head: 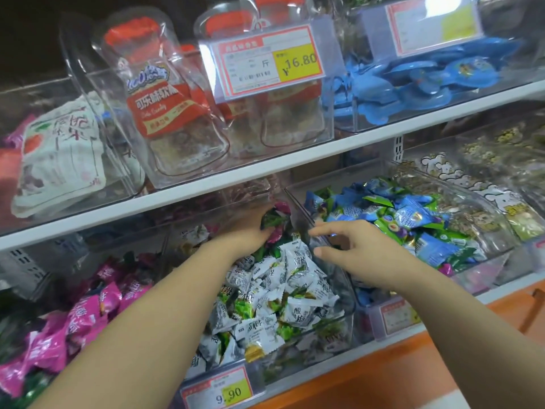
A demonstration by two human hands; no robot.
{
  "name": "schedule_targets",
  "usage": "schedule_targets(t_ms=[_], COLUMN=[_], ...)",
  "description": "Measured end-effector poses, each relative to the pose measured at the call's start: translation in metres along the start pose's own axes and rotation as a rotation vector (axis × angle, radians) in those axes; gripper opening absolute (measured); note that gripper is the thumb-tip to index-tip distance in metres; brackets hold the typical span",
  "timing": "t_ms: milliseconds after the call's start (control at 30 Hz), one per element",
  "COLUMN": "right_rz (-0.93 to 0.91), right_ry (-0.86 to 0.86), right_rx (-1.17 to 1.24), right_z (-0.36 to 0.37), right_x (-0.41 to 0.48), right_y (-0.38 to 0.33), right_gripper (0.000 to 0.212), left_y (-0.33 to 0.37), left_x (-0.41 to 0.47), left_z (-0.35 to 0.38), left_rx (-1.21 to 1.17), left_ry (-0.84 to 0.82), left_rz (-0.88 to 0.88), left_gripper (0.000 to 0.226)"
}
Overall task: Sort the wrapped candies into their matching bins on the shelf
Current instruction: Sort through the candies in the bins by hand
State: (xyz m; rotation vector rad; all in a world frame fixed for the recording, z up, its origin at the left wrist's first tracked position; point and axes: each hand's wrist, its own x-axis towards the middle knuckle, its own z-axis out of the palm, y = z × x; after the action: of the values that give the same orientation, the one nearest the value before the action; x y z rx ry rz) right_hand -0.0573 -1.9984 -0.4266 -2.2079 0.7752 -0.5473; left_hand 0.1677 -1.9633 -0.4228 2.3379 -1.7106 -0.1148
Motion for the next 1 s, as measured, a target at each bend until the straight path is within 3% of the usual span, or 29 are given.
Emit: schedule_targets(t_ms=[200,533,667,767,1000], right_rz=[-0.004,-0.006,0.000,0.011,-0.065], right_ry=[0.000,0.000,0.017,0.017,0.080], right_rx=[0.006,-0.023,-0.033,-0.047,-0.087], right_z=[-0.002,-0.002,0.001,0.003,0.007], right_x=[0.001,-0.003,-0.003,-0.003,-0.003], right_y=[0.001,-0.002,-0.004,-0.005,-0.016], right_gripper=[0.036,0.036,0.036,0.035,0.045], left_y=[-0.004,-0.011,-0.028,-0.032,0.003], left_x=[0.011,-0.061,-0.076,-0.076,-0.070], left_z=[0.010,-0.020,-0.029,-0.032,-0.030], left_rx=[-0.003,-0.040,-0.109,-0.169,-0.331], left_ry=[-0.028,0.015,0.144,0.127,0.075], left_rz=[-0.018,0.089,-0.030,-0.135,-0.054], left_gripper=[0.034,0.030,0.033,0.036,0.031])
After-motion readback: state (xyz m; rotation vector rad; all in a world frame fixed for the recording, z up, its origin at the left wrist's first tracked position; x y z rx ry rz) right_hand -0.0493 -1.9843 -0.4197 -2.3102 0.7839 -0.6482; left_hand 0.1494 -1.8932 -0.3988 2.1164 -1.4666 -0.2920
